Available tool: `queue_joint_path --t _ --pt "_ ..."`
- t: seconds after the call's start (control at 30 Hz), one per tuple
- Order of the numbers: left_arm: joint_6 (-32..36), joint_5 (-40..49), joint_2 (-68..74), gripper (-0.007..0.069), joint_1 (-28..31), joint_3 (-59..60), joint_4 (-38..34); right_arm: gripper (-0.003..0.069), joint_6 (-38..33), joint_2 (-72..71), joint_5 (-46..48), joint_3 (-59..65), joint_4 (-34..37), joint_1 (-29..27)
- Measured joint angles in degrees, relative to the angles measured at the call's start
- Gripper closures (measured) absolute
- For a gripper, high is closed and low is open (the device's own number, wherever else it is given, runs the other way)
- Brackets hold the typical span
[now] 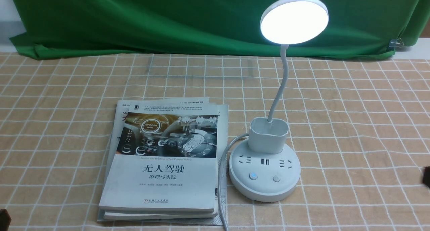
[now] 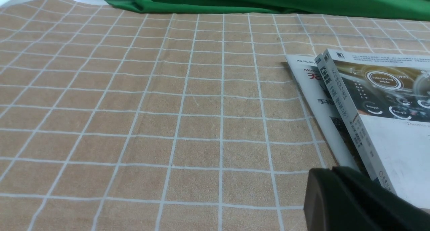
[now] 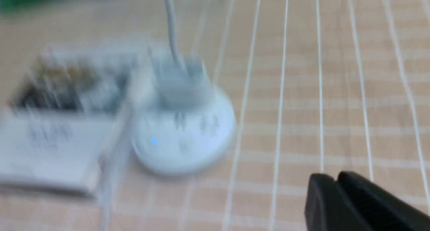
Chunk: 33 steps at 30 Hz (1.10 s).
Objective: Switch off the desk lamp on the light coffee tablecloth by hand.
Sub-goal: 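Press the power button on the lamp base to turn the lamp off with the right gripper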
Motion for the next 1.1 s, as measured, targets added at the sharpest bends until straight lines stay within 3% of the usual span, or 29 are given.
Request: queue_joint_path --t 0.33,0.6,1.1 --pt "0.00 0.00 0.00 0.0620 0.00 0.00 0.00 0.0606 -4.29 26.58 5.79 -10.91 0.21 2.95" --pt "0.00 0.00 0.00 0.0620 0.00 0.00 0.00 0.0606 -4.32 47.52 6.09 -23.19 0.41 17.42" --pt "0.00 0.00 0.00 0.0620 0.00 0.00 0.00 0.0606 -4.32 63.45 4.44 -33.31 -0.43 18.70"
